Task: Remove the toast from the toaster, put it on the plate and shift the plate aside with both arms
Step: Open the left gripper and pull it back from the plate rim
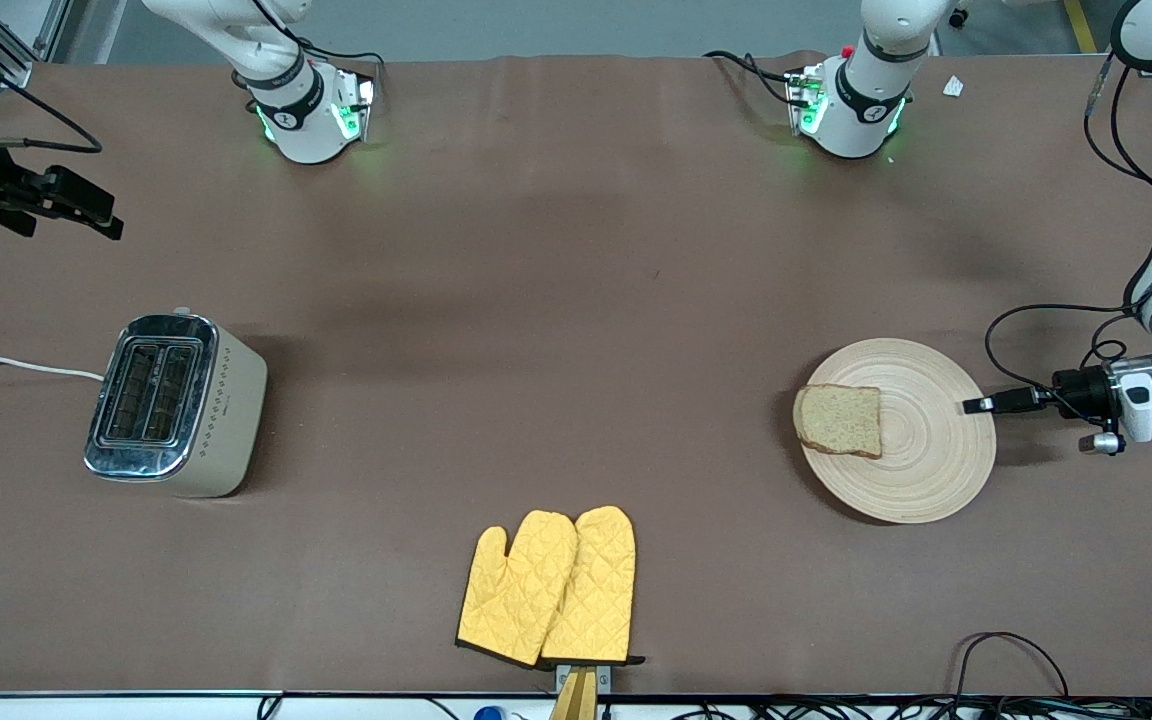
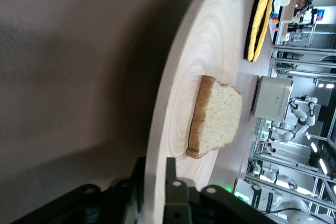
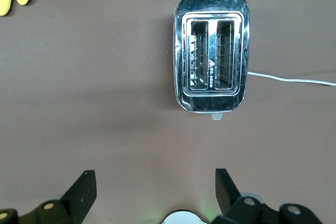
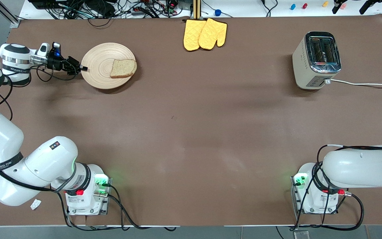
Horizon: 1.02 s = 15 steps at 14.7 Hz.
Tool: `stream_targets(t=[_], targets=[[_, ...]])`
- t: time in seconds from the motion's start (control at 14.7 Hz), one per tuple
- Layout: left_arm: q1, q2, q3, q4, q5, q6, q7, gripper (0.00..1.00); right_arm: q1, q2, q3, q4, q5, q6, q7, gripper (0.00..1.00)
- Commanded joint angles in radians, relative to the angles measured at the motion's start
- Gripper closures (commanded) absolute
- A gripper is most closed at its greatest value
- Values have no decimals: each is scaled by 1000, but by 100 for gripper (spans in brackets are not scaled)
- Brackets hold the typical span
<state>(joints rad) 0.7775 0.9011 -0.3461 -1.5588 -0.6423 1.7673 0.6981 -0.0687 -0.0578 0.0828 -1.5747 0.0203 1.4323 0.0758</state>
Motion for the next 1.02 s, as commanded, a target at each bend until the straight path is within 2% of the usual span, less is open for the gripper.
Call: stream_targets(t=[0.0,0.41,0.75,0.95], targets=[[-12,-10,-1,58,30,-28,-63,0,0,6,2,16,-13,-10,2,0],[-108,-46,-13,264,219,-31,-206,0,1,6,2,16,-13,-7,2,0],[-245,-230,-14,269,435,-31,-368,0,1,7,2,16,-13,-4,2,0],[-374,-336,-14,267,556,-32,-530,0,1,7,2,16,-11,-3,4,0]])
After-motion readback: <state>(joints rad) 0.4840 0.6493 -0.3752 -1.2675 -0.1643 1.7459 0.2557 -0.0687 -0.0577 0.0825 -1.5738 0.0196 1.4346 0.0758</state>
